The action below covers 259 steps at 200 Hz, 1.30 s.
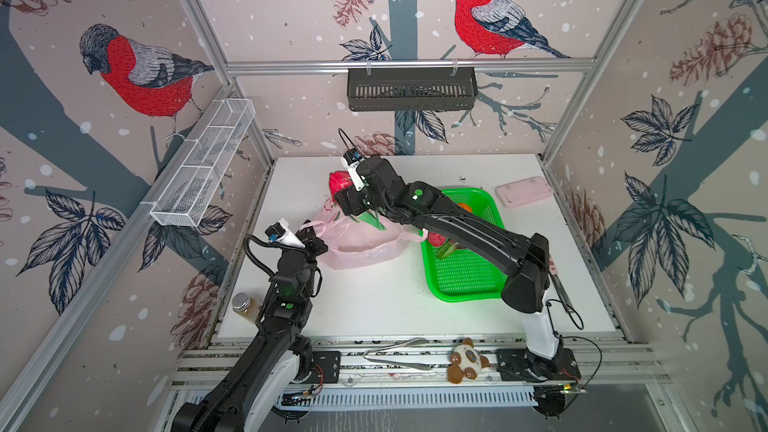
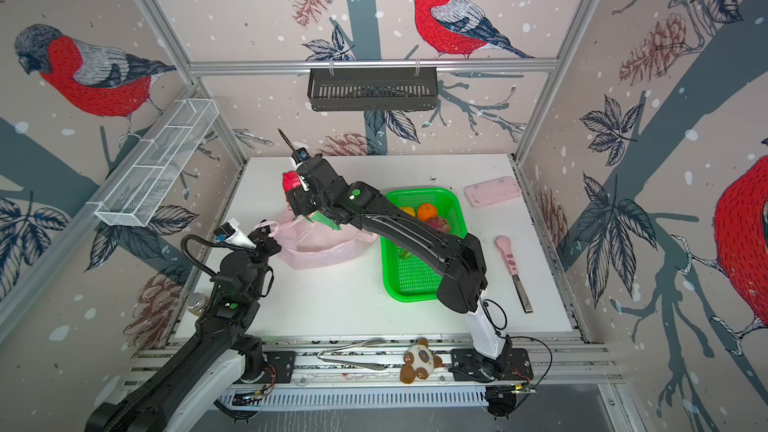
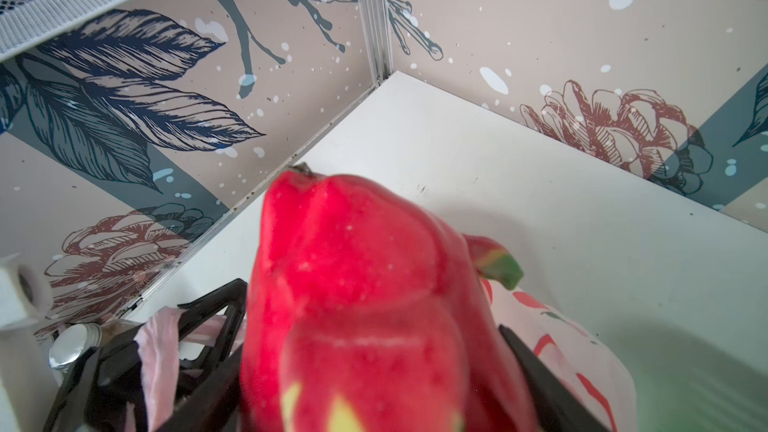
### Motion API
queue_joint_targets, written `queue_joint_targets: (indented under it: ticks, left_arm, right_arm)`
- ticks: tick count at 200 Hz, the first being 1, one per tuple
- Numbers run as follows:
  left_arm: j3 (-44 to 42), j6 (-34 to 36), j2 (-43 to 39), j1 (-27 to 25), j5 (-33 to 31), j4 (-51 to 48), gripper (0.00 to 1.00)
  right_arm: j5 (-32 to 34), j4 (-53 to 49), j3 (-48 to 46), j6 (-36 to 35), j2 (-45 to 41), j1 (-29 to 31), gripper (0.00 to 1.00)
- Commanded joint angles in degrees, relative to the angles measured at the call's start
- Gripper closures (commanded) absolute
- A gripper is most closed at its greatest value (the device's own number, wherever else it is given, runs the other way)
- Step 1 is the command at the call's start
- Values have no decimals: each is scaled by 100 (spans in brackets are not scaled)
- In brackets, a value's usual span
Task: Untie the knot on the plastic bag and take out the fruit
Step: 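Lift the dragon fruit out of the pink bag and carry it over the green basket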
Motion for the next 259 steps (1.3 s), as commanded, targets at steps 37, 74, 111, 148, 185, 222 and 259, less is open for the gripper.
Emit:
queue_joint_targets:
  ticks: [37,74,111,148,185,222,259]
  left_arm:
    - [23,-7,67,8,-434,405,100]
    - [98,28,444,17,-501,785,100]
    - [270,-79,1027,17,-320,1229,100]
    - [443,-119,1469,17,-218,1548,100]
    - [606,-133,1796,17,-210,1798,100]
    - [779,-143,1862,17,-188,1609,100]
    - [946,-217,1689,17,-355,908,89]
  right_arm:
    - [103,275,244,-100,-142,-156,83]
    - [341,207,164,-169,-388,-231,83]
    - [533,271,-166,-179,-758,-319,83]
    - [724,352,-463,-170,-1085,-420,83]
    - [851,459,-749,-155,-1401,-543,83]
    - [915,525,-991,-138,-1674,-656,83]
    - [1010,526,-1195,-133,-1897,-771,83]
